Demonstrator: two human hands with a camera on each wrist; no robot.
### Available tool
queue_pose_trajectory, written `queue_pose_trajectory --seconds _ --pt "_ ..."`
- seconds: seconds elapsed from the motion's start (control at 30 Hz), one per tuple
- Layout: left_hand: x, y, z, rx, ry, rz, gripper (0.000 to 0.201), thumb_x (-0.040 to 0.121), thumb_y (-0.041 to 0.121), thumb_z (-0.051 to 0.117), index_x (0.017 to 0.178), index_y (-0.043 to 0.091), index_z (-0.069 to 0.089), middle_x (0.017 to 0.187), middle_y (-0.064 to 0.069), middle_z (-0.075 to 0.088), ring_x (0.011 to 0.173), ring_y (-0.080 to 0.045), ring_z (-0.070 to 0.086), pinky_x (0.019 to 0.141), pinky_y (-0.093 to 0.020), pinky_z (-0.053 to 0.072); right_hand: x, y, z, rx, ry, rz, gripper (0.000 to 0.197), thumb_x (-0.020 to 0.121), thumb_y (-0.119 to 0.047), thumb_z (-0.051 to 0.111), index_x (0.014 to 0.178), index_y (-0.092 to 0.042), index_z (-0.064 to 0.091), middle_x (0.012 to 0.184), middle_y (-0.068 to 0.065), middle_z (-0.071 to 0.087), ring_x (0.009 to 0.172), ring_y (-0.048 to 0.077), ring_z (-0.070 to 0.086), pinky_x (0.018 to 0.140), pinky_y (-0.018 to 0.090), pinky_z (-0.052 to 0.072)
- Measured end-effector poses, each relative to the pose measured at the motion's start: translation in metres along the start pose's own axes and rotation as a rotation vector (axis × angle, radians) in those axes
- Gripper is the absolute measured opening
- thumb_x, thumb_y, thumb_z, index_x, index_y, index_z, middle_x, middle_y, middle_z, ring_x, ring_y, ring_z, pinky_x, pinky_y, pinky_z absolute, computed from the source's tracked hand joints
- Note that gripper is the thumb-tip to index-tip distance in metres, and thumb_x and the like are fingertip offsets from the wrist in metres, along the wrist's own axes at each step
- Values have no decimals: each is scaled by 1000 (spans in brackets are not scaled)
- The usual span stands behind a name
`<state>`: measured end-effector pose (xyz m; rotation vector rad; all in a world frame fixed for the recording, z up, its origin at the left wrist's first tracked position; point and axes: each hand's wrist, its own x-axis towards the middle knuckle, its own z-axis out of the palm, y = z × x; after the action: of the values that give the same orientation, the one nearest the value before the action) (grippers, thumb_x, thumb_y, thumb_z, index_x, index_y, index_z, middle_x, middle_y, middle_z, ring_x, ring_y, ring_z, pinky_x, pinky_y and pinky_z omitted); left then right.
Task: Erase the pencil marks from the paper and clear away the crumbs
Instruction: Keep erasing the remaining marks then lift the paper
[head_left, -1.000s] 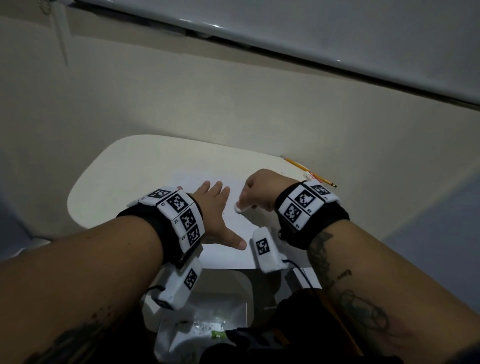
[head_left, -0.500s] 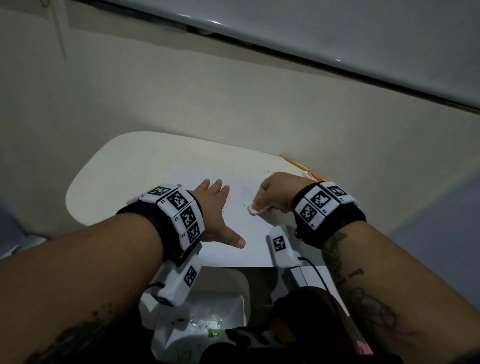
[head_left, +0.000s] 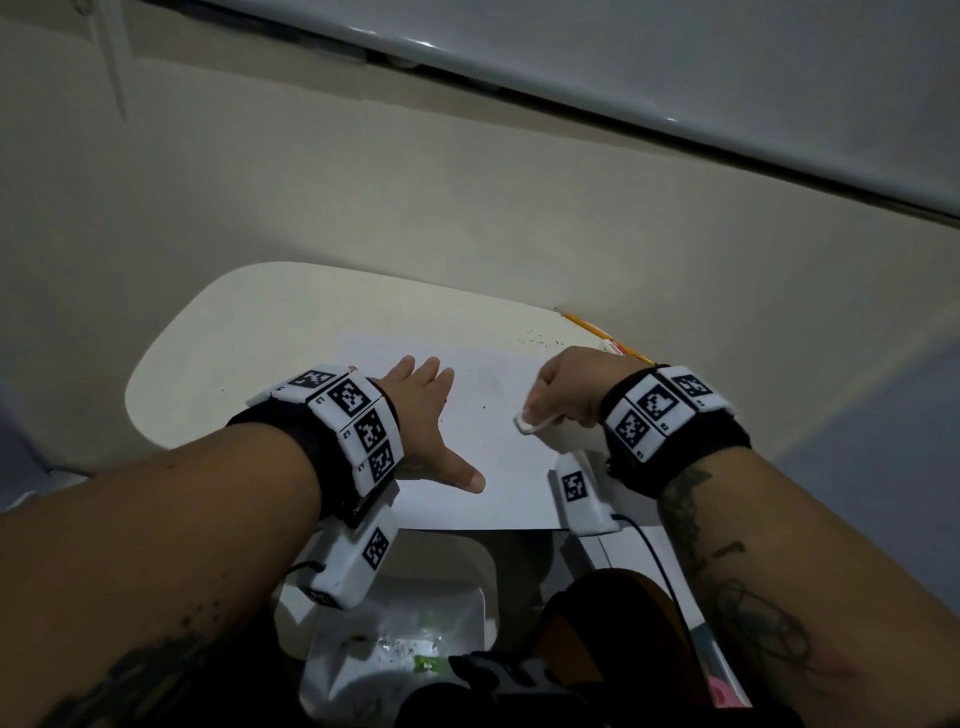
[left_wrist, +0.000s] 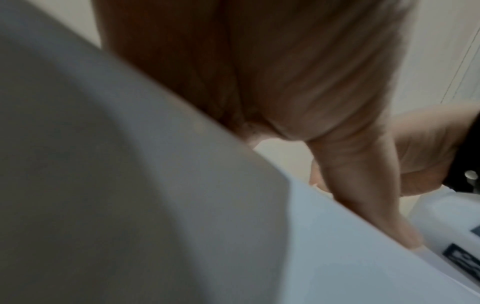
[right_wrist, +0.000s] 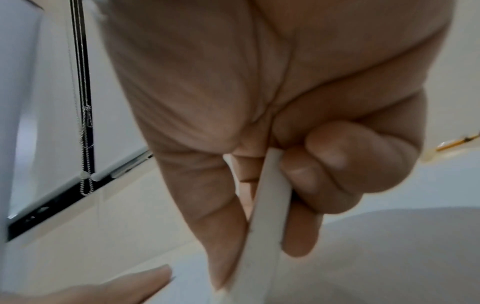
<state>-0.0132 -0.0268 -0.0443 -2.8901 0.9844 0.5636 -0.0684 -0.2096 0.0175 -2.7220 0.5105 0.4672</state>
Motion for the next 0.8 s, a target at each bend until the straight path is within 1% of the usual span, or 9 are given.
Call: queue_pose_trajectory --seconds 0.1,0.17,0.27,0.37,0.5,0.57,0.63,0.7,0.8 --pt "0 -1 -1 1 -3 -3 137 55 95 51 155 23 -11 163 7 -15 151 -19 -11 113 -64 8 -3 -7 -1 -39 21 -37 27 77 -28 80 95 -9 75 89 3 73 63 15 53 58 24 41" --pt "0 -1 -2 -2 -11 -3 138 56 94 52 155 23 -11 163 6 -15 151 -19 -12 114 -63 7 -7 -23 8 33 -23 -113 25 74 -29 83 92 -13 74 82 -2 71 64 13 55 63 25 44" --pt "0 0 -2 -2 -6 -1 137 57 93 53 155 22 -11 163 5 -15 151 -20 -12 114 -62 7 -8 -35 22 48 -101 -162 24 76 -31 82 93 -17 73 83 -5 70 66 11 54 72 30 45" --pt "-1 1 -1 -4 3 -2 136 57 93 52 155 22 -11 163 6 -15 151 -19 -11 115 -61 7 -3 -15 12 -20 -47 -90 24 79 -32 80 96 -16 74 81 -5 68 61 10 49 68 28 41" --pt "-2 1 -1 -1 3 -1 135 58 93 51 155 23 -11 163 7 -15 151 -18 -12 114 -62 7 9 6 -8 -144 -19 27 27 78 -30 79 94 -9 77 92 7 76 64 18 56 62 25 44" --pt "-2 1 -2 -3 2 1 135 58 93 52 155 23 -10 163 7 -15 151 -19 -12 114 -62 8 18 -3 -12 -129 37 -5 28 77 -31 78 91 -7 76 94 9 76 68 21 59 66 30 51" --pt "-1 0 -2 -6 -3 5 136 57 93 52 155 23 -11 163 6 -15 151 -19 -11 114 -63 9 27 -23 -10 -76 77 -72 29 82 -32 76 95 -7 74 97 8 73 73 21 58 73 30 52" --pt "-1 -1 -2 -9 -8 5 137 56 94 52 155 23 -12 163 6 -15 151 -19 -11 113 -64 8 38 -39 -2 -38 67 -100 28 85 -33 74 100 -9 71 100 7 70 74 20 59 71 26 50" --pt "1 -2 -2 -12 -14 7 138 55 95 51 155 24 -11 163 7 -16 151 -19 -12 113 -66 8 52 -31 5 -111 24 -46 37 79 -40 78 99 -10 72 98 5 73 78 23 63 74 31 51"
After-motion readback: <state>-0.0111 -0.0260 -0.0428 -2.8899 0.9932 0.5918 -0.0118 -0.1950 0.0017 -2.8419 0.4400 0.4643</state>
